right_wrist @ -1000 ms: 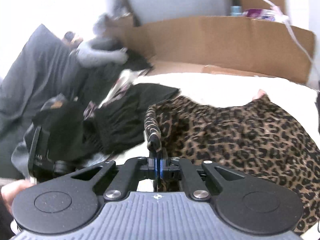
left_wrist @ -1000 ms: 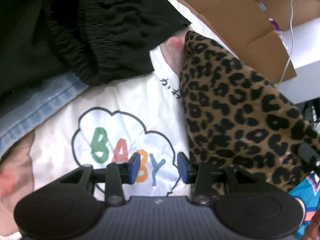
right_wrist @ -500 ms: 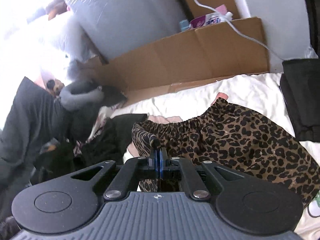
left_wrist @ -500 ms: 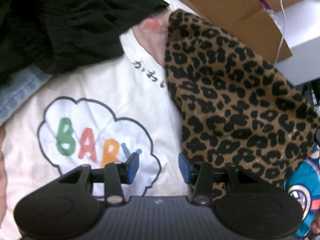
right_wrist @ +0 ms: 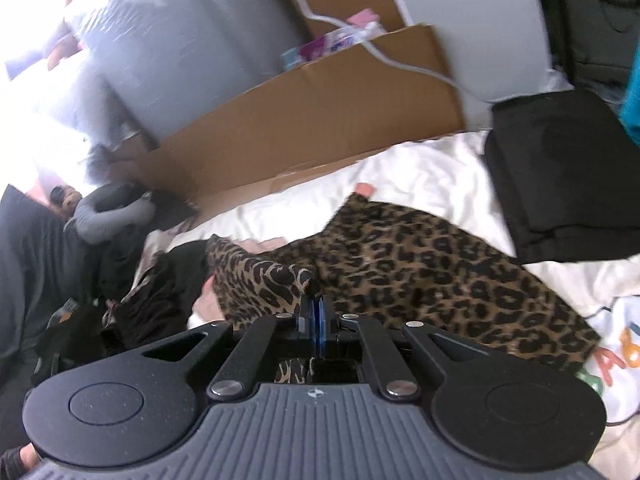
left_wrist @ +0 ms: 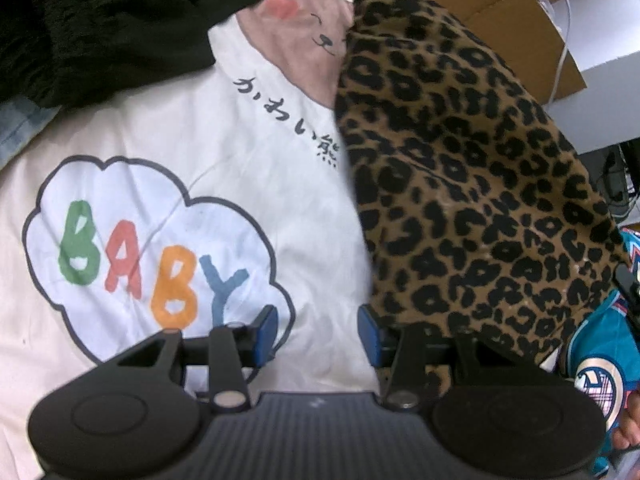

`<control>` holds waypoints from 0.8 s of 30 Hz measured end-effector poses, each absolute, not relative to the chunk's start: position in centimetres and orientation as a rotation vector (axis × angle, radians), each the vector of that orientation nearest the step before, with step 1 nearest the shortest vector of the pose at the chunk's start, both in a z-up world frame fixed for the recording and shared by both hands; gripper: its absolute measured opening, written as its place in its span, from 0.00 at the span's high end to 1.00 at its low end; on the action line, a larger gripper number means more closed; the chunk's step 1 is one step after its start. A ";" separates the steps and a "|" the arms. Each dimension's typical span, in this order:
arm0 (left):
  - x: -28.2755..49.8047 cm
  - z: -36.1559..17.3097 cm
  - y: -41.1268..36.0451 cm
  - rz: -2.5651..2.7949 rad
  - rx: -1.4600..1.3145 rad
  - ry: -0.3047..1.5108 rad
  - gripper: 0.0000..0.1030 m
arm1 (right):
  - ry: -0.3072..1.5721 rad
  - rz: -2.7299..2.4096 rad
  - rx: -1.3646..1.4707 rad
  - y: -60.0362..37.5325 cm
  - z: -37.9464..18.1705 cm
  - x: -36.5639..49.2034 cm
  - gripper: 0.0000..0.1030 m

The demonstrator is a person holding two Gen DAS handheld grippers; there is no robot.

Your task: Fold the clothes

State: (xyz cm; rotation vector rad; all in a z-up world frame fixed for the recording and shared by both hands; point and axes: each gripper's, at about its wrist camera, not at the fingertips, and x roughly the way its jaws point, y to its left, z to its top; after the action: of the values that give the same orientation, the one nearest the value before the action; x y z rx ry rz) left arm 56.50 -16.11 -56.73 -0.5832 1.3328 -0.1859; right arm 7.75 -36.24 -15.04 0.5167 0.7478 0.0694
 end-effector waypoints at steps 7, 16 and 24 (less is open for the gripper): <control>57.9 -58.3 -20.9 -0.195 -0.575 1.343 0.55 | 0.718 -0.045 0.574 -40.6 -15.6 6.6 1.00; 52.9 -57.2 -25.1 -0.242 -0.561 1.350 0.55 | 0.732 -0.190 0.644 -45.5 -17.9 5.0 1.00; 49.4 -54.5 -27.5 -0.244 -0.561 1.360 0.55 | 0.786 -0.276 0.673 -47.7 -21.4 4.6 1.00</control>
State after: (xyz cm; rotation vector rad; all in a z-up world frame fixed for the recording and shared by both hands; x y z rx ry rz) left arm 49.41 -27.47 -54.52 -0.5607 1.3596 -0.2437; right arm 4.58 -47.74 -21.38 0.6735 0.7857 -0.2760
